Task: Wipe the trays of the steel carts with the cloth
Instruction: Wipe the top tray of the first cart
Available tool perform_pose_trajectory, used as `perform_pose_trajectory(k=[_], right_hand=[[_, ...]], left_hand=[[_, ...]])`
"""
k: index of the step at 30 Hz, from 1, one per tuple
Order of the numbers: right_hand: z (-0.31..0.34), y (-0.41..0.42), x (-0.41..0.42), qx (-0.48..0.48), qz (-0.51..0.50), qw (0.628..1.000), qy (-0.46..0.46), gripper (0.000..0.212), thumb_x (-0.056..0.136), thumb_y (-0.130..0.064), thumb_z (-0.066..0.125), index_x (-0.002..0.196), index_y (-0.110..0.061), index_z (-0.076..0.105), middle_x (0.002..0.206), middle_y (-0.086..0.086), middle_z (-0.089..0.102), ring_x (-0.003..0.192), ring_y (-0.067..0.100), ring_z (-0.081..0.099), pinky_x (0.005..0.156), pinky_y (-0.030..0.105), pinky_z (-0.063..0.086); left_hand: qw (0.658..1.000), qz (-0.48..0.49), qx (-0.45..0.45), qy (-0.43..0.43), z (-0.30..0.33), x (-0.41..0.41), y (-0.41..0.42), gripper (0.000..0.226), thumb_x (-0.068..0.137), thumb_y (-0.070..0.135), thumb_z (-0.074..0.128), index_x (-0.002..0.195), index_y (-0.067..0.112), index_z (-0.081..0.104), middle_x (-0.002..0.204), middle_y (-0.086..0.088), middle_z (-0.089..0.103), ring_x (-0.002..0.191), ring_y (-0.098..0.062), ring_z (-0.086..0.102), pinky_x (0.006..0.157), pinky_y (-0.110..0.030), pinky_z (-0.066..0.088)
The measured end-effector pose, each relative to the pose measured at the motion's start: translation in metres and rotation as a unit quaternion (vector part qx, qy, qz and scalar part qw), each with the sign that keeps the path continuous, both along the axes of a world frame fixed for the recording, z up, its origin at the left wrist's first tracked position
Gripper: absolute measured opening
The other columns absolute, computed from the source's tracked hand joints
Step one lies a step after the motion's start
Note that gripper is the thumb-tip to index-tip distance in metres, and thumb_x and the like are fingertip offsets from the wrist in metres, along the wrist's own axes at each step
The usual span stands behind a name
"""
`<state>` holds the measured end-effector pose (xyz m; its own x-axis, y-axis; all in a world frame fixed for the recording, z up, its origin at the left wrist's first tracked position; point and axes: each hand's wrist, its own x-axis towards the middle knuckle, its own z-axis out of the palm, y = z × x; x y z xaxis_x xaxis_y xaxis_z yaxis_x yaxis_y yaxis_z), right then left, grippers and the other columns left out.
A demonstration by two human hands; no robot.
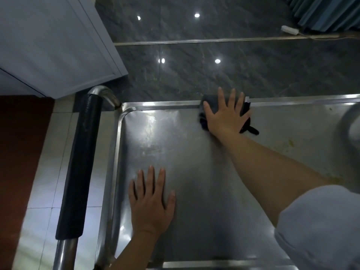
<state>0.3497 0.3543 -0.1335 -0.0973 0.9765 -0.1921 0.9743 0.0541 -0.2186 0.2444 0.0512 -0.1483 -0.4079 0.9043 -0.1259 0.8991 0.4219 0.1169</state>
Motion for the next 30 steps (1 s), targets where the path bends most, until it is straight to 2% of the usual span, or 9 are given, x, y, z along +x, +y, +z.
perform_pose_trajectory(k=[6, 9, 12, 16, 18, 21, 30], right_hand=[[0.001, -0.025, -0.034, -0.004, -0.003, 1.0, -0.015, 0.075, 0.094, -0.073, 0.012, 0.158, -0.038, -0.006, 0.168, 0.007, -0.01, 0.152, 0.033, -0.016, 0.114, 0.07, -0.005], [0.006, -0.065, -0.088, -0.022, 0.127, 0.992, -0.006, 0.074, 0.096, -0.07, 0.017, 0.159, -0.037, -0.003, 0.168, 0.006, -0.009, 0.152, 0.033, -0.017, 0.112, 0.072, -0.006], [0.007, -0.098, -0.133, -0.041, 0.293, 0.955, 0.006, 0.074, 0.096, -0.071, 0.021, 0.159, -0.036, 0.006, 0.168, 0.005, -0.004, 0.152, 0.031, -0.017, 0.112, 0.07, -0.011], [0.007, -0.09, -0.135, -0.051, 0.349, 0.936, 0.016, 0.074, 0.096, -0.072, 0.022, 0.159, -0.038, 0.008, 0.169, 0.001, -0.004, 0.153, 0.025, -0.015, 0.115, 0.066, -0.01], [0.006, -0.081, -0.119, -0.041, 0.34, 0.939, 0.021, 0.074, 0.095, -0.073, 0.022, 0.159, -0.039, 0.007, 0.169, 0.0, -0.004, 0.153, 0.024, -0.015, 0.117, 0.064, -0.009], [0.006, -0.062, -0.086, -0.033, 0.273, 0.961, 0.034, 0.076, 0.093, -0.075, 0.022, 0.158, -0.04, 0.008, 0.169, -0.003, -0.003, 0.153, 0.022, -0.015, 0.118, 0.062, -0.008], [0.007, -0.001, 0.027, -0.032, 0.186, 0.982, -0.025, 0.075, 0.09, -0.08, 0.02, 0.156, -0.048, 0.002, 0.168, -0.009, -0.006, 0.153, 0.017, -0.014, 0.119, 0.059, -0.005]], left_hand=[[1.0, 0.004, -0.01, -0.001, -0.003, -0.001, 0.001, 0.071, 0.092, 0.056, 0.039, 0.156, 0.025, 0.031, 0.163, -0.009, 0.025, 0.15, -0.037, 0.018, 0.12, -0.058, 0.015], [1.0, 0.001, -0.001, 0.003, -0.003, 0.0, -0.001, 0.07, 0.092, 0.054, 0.041, 0.155, 0.024, 0.033, 0.162, -0.01, 0.027, 0.149, -0.039, 0.022, 0.119, -0.059, 0.017], [1.0, 0.001, -0.001, 0.0, -0.005, -0.001, -0.002, 0.071, 0.094, 0.056, 0.036, 0.157, 0.024, 0.028, 0.163, -0.01, 0.024, 0.15, -0.039, 0.02, 0.119, -0.059, 0.017], [1.0, 0.002, -0.01, -0.006, -0.005, -0.003, -0.001, 0.07, 0.096, 0.058, 0.031, 0.157, 0.025, 0.025, 0.164, -0.009, 0.021, 0.151, -0.038, 0.016, 0.12, -0.058, 0.017], [1.0, 0.006, -0.015, -0.006, -0.004, -0.002, -0.001, 0.07, 0.096, 0.059, 0.032, 0.157, 0.025, 0.026, 0.165, -0.008, 0.02, 0.152, -0.036, 0.014, 0.121, -0.057, 0.015], [1.0, 0.007, -0.02, -0.011, -0.004, -0.002, -0.001, 0.07, 0.095, 0.059, 0.032, 0.157, 0.027, 0.024, 0.165, -0.006, 0.018, 0.153, -0.034, 0.01, 0.121, -0.056, 0.014], [1.0, 0.008, -0.015, -0.016, -0.007, -0.003, -0.003, 0.071, 0.094, 0.061, 0.03, 0.157, 0.028, 0.025, 0.165, -0.005, 0.018, 0.153, -0.032, 0.007, 0.121, -0.056, 0.014]])
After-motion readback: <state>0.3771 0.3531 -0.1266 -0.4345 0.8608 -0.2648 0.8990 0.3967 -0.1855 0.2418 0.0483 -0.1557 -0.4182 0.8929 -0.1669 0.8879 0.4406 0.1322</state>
